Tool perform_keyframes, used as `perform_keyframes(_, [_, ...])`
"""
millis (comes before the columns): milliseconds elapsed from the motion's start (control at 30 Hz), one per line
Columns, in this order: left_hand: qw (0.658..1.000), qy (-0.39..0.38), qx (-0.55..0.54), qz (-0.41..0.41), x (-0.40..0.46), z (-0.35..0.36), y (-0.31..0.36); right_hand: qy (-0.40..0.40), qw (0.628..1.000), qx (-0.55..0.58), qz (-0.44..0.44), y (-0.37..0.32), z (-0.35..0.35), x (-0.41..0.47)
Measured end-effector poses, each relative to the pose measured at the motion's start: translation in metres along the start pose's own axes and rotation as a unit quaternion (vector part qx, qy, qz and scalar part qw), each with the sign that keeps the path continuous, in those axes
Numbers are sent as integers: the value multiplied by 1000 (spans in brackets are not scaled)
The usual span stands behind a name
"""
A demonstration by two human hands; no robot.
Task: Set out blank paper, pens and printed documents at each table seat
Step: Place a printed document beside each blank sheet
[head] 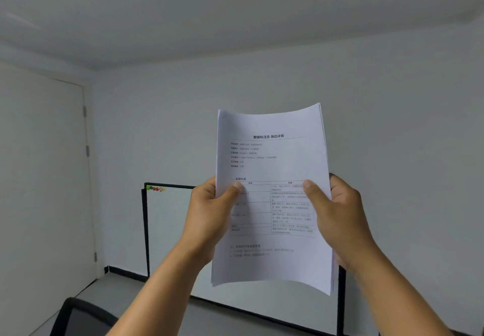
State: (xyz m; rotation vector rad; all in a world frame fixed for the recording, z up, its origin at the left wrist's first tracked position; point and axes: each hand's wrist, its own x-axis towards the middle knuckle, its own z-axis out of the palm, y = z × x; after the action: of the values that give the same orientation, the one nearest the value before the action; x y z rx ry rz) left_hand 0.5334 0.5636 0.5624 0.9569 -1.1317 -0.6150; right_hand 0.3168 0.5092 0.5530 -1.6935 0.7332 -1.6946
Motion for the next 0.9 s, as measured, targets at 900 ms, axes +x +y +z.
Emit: perform_keyframes(900, [973, 187, 131, 34, 329, -15, -201, -153, 977, 147, 26, 321, 155, 332])
